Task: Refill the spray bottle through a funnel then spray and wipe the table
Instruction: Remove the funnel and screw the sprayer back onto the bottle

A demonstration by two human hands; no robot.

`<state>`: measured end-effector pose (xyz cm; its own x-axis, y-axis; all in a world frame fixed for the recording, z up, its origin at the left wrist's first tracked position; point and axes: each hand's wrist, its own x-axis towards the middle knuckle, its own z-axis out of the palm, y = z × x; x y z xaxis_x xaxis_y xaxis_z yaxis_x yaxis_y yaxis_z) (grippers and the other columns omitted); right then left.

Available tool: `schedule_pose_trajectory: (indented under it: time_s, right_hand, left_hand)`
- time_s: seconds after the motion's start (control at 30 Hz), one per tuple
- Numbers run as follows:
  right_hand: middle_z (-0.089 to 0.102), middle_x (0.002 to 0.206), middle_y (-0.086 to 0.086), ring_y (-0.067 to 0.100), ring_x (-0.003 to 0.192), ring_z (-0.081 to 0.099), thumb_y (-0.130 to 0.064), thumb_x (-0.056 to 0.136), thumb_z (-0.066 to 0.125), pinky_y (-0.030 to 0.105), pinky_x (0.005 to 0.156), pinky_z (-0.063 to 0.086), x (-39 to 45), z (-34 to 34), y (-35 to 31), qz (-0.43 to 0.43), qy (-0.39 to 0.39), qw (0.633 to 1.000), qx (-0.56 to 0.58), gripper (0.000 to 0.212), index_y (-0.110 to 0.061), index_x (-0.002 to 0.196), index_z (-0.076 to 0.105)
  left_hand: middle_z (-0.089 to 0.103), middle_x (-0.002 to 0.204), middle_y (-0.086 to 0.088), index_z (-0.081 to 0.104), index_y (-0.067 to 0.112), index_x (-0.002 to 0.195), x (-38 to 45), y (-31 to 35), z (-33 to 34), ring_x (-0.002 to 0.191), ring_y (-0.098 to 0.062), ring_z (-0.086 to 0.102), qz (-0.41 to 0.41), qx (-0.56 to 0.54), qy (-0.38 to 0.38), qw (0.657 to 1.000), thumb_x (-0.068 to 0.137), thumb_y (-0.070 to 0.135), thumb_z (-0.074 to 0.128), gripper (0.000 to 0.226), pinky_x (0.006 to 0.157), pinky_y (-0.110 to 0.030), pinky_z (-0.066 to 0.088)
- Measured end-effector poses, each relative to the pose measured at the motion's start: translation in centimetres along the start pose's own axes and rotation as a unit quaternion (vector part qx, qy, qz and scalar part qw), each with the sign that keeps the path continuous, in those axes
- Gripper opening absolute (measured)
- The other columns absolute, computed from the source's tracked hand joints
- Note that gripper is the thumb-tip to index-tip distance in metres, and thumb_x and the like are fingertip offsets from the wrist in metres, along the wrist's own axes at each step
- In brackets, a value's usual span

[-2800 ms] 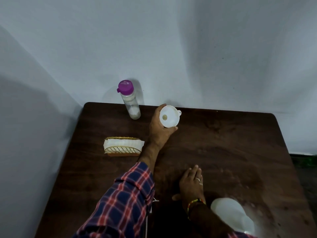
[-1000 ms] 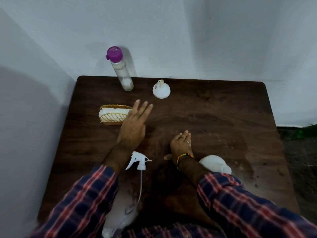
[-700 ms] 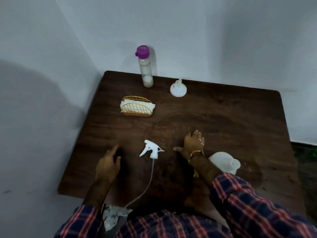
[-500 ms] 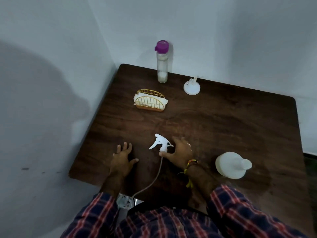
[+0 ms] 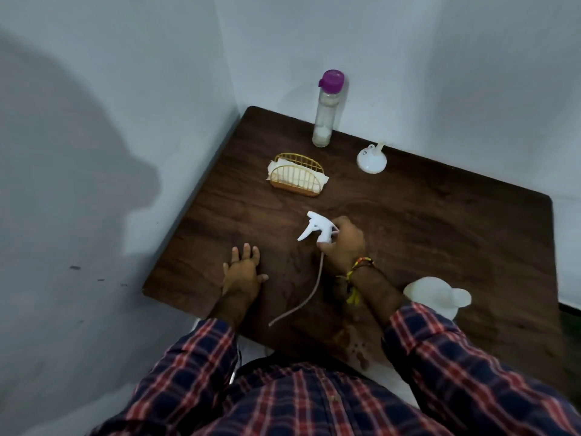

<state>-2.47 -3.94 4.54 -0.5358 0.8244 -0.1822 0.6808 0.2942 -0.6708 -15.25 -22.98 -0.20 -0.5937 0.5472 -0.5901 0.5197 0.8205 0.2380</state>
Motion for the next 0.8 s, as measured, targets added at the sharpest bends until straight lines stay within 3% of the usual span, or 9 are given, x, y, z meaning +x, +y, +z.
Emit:
schedule_pose_trajectory:
  time_s: [0.07, 0.13, 0.23, 0.37, 0.5, 0.67, 0.8]
  right_hand:
    - [0.072, 0.094, 0.007, 0.025, 0.086, 0.071, -0.017, 0.074, 0.075, 0.038, 0.075, 0.057, -0.3, -2.7, -1.5, -0.022, 0.035, 0.999, 0.036, 0.029, -0.009, 0.100, 0.064]
    - [0.071, 0.093, 0.003, 0.017, 0.081, 0.070, -0.015, 0.073, 0.078, 0.029, 0.072, 0.058, -1.1, -6.3, -2.7, -0.054, 0.087, 0.991, 0.083, 0.033, -0.011, 0.103, 0.064]
    - [0.069, 0.094, 0.000, 0.012, 0.077, 0.068, -0.011, 0.072, 0.080, 0.009, 0.066, 0.051, -2.7, -12.8, -3.5, -0.096, 0.217, 0.962, 0.138, 0.039, -0.011, 0.107, 0.064]
    - [0.071, 0.099, -0.002, 0.010, 0.083, 0.070, -0.019, 0.076, 0.081, 0.023, 0.074, 0.057, -5.9, -22.1, -1.4, -0.099, 0.367, 0.913, 0.145, 0.039, -0.014, 0.110, 0.063]
    - [0.070, 0.092, -0.001, 0.011, 0.073, 0.069, -0.031, 0.085, 0.068, 0.034, 0.070, 0.058, -8.5, -28.5, 3.2, -0.067, 0.523, 0.844, 0.093, 0.029, -0.013, 0.108, 0.063]
    - [0.067, 0.098, 0.008, 0.024, 0.076, 0.068, -0.025, 0.091, 0.065, 0.041, 0.067, 0.057, -9.4, -31.7, 7.4, -0.101, 0.534, 0.840, 0.002, 0.029, -0.006, 0.113, 0.063]
    - [0.064, 0.101, 0.015, 0.028, 0.076, 0.067, -0.020, 0.096, 0.061, 0.042, 0.066, 0.059, -9.4, -31.8, 7.2, -0.177, 0.508, 0.842, -0.043, 0.031, 0.001, 0.118, 0.062]
  left_hand:
    - [0.000, 0.166, -0.003, 0.012, 0.020, 0.158, -0.2, 0.4, 0.0, 0.152, -0.032, -0.002, -0.013, -0.018, 0.004, 1.000, 0.095, 0.034, 0.061, 0.081, 0.120, -0.055, 0.016]
    - [0.007, 0.166, -0.004, 0.017, 0.020, 0.157, -0.8, 1.6, 0.2, 0.152, -0.031, 0.003, -0.011, -0.054, 0.028, 0.998, 0.094, 0.032, 0.063, 0.080, 0.120, -0.055, 0.017]
    - [0.023, 0.163, -0.003, 0.027, 0.019, 0.155, -2.3, 5.0, 0.8, 0.152, -0.027, 0.011, 0.080, -0.109, 0.082, 0.987, 0.093, 0.030, 0.064, 0.073, 0.119, -0.051, 0.018]
    - [0.037, 0.156, -0.001, 0.040, 0.020, 0.150, -5.0, 12.2, 1.4, 0.149, -0.022, 0.024, 0.222, -0.183, 0.093, 0.953, 0.087, 0.036, 0.070, 0.072, 0.120, -0.038, 0.024]
    - [0.027, 0.150, 0.016, 0.034, 0.024, 0.153, -8.1, 19.6, 1.8, 0.146, -0.006, 0.020, 0.315, -0.195, 0.004, 0.929, 0.078, 0.034, 0.082, 0.089, 0.112, -0.014, 0.013]
    - [0.029, 0.160, 0.005, 0.029, 0.030, 0.154, -8.9, 25.0, 3.8, 0.150, -0.012, 0.017, 0.332, -0.219, -0.057, 0.916, 0.062, 0.046, 0.090, 0.111, 0.122, -0.038, 0.022]
    - [0.032, 0.159, 0.006, 0.031, 0.031, 0.153, -9.2, 27.7, 4.7, 0.149, -0.016, 0.022, 0.335, -0.173, -0.055, 0.924, 0.064, 0.043, 0.090, 0.108, 0.120, -0.043, 0.025]
